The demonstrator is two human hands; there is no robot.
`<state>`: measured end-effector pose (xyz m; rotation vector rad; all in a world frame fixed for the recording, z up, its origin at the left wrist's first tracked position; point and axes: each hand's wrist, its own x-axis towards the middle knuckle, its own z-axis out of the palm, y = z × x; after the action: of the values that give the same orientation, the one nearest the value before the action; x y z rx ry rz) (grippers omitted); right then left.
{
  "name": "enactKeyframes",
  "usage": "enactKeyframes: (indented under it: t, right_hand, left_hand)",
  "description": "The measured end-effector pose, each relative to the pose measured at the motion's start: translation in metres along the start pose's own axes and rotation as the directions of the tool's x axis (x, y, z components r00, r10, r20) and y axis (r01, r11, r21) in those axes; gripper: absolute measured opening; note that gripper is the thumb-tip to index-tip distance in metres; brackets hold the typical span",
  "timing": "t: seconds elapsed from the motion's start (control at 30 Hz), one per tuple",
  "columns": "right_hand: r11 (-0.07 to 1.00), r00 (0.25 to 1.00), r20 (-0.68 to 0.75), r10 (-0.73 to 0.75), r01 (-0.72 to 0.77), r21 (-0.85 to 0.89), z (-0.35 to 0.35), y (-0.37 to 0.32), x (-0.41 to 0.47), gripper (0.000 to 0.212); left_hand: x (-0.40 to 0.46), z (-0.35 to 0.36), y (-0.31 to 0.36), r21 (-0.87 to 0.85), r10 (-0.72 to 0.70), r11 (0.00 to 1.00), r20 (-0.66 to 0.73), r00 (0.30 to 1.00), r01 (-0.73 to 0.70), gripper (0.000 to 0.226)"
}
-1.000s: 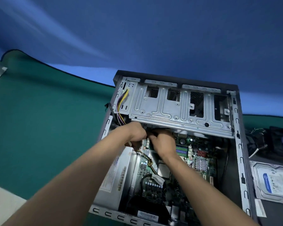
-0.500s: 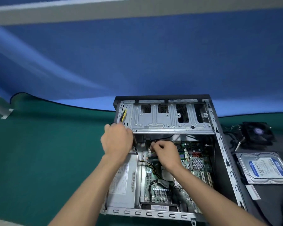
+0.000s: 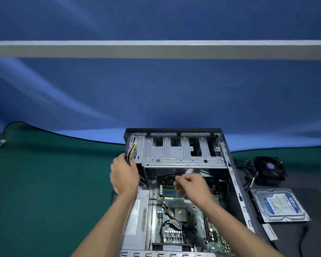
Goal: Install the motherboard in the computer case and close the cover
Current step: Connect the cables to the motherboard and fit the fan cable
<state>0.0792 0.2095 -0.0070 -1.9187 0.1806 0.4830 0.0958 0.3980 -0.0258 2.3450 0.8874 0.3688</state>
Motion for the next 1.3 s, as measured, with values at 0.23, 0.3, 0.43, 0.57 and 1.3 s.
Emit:
enactKeyframes:
  t: [0.23, 0.3, 0.43, 0.57, 1.3]
  right_hand:
    - [0.996, 0.998, 0.053, -0.044, 0.040, 0.075, 0.013, -0.021, 0.009, 0.030]
    - [0.992, 0.995, 0.049, -0.091, 0.086, 0.088, 0.018, -0.029, 0.012, 0.022]
    - [0.955, 0.989, 0.057, -0.134, 0.114, 0.274, 0.017, -0.041, 0.017, 0.017]
    - [0.949, 0.993, 0.061, -0.100, 0.077, 0.306, 0.003, -0.034, 0.019, 0.015]
    - [0.909, 0.925, -0.303, 0.227, -0.090, 0.407, -0.023, 0.088, 0.033, 0.011]
  left_hand:
    - [-0.011, -0.015, 0.014, -0.301, 0.178, 0.942, 0.069, 0.982, -0.149, 0.009]
    - [-0.018, -0.017, 0.023, -0.346, 0.265, 0.919, 0.179, 0.948, -0.191, 0.020]
    - [-0.038, -0.014, 0.036, -0.340, 0.377, 0.905, 0.355, 0.856, -0.257, 0.026]
    - [-0.052, -0.009, 0.039, -0.398, 0.414, 0.884, 0.427, 0.804, -0.244, 0.022]
    - [-0.069, 0.061, 0.013, -0.141, 0.275, 0.955, 0.755, 0.595, -0.262, 0.013]
